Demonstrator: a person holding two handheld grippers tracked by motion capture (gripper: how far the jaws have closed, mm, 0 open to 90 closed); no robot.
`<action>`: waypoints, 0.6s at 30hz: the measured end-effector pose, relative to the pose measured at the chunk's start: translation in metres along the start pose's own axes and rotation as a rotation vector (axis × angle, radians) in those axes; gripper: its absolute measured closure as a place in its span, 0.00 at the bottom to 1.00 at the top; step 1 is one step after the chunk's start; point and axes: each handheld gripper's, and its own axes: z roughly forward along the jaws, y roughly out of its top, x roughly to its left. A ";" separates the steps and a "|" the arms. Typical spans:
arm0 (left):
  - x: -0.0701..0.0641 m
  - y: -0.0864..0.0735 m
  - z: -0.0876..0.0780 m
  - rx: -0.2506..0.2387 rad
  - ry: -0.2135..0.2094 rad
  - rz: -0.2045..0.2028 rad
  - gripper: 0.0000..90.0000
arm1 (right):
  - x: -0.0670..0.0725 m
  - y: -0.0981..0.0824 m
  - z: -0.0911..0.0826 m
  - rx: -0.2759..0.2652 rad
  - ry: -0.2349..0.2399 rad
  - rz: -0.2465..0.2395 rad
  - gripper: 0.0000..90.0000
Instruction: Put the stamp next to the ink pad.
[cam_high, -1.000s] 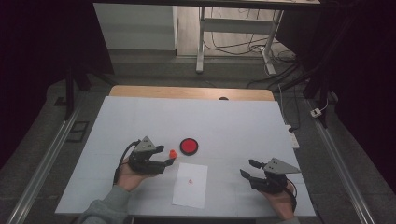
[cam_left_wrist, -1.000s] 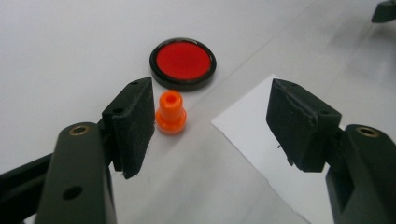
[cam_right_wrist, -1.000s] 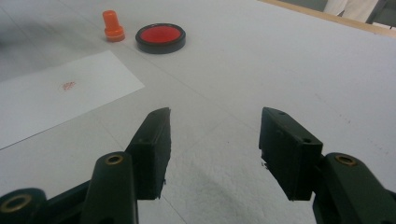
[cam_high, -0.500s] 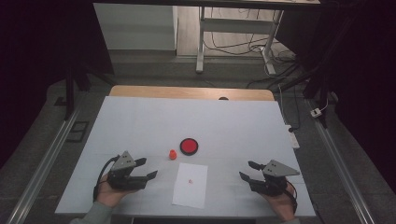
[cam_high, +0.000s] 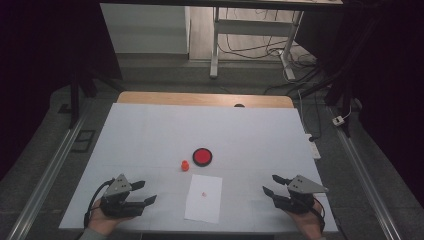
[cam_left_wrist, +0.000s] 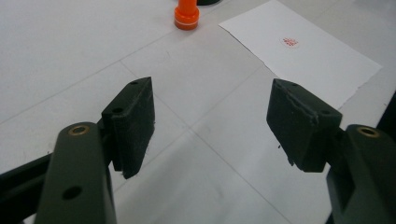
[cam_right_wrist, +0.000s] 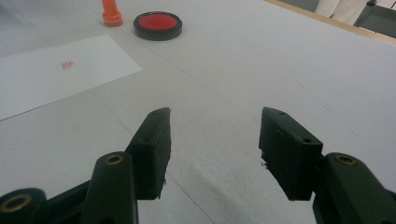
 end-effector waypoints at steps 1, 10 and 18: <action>0.000 0.000 -0.001 -0.001 0.001 0.001 0.37 | 0.000 0.000 0.000 0.002 0.000 -0.001 0.48; 0.002 0.010 0.002 -0.010 -0.001 0.014 0.37 | 0.004 0.000 0.002 0.013 -0.007 -0.024 0.48; 0.004 0.015 0.006 -0.011 -0.002 0.009 0.36 | 0.003 0.000 0.002 0.013 -0.005 -0.028 0.48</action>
